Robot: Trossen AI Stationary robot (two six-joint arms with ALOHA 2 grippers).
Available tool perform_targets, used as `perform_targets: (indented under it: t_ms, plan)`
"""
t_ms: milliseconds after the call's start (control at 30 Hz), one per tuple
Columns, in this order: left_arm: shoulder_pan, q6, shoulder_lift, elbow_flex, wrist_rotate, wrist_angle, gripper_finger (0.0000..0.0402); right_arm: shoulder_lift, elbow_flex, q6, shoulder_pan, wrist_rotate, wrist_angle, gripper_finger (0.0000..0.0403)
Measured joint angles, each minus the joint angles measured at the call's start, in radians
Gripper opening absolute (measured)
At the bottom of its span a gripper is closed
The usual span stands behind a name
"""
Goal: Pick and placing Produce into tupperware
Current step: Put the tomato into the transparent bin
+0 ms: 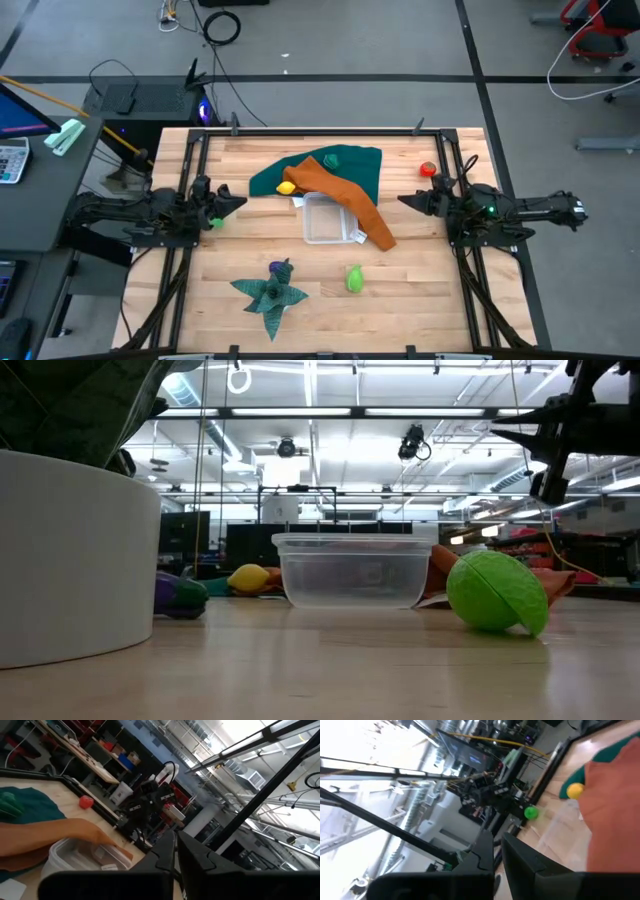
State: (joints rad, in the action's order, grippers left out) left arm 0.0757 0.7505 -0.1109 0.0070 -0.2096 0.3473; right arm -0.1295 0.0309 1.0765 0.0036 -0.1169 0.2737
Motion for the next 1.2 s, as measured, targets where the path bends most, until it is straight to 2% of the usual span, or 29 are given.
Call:
perform_targets:
  t_ms: [133,300,433,533,667,767,1000,1100,1200]
  plan:
    - [0.000,-0.002,0.000,0.000,-0.013,0.000,0.0021,0.000,0.000,-0.001,-0.009,0.001,0.043,0.0005]
    - [-0.001,0.055,0.000,0.000,-0.135,0.010,0.0028,0.000,0.000,0.002,-0.018,0.010,0.078,0.0005]
    - [-0.001,0.059,0.000,0.000,-0.141,0.009,0.0034,0.000,0.000,-0.012,-0.036,0.011,0.107,0.0005]
    - [-0.001,0.064,0.000,0.000,-0.161,0.009,0.0034,0.000,0.000,-0.104,-0.052,-0.063,0.116,0.0005]
    - [-0.001,0.066,0.000,0.000,-0.175,0.010,0.0028,0.000,0.000,-0.257,-0.075,-0.227,0.166,0.0005]
    - [-0.001,0.045,0.000,0.000,-0.175,0.033,0.0025,0.000,0.000,-0.260,-0.103,-0.302,0.227,0.0005]
    - [-0.005,-0.116,0.001,0.047,-0.216,0.073,0.0030,-0.029,0.032,-0.220,-0.167,-0.215,0.233,0.0001]
    - [-0.030,-0.162,0.000,0.077,-0.217,0.064,0.0033,-0.074,0.092,-0.273,-0.185,-0.183,0.217,0.0001]
    - [-0.069,-0.207,0.000,0.108,-0.217,0.071,0.0036,-0.138,0.193,-0.335,-0.201,-0.151,0.116,0.0000]
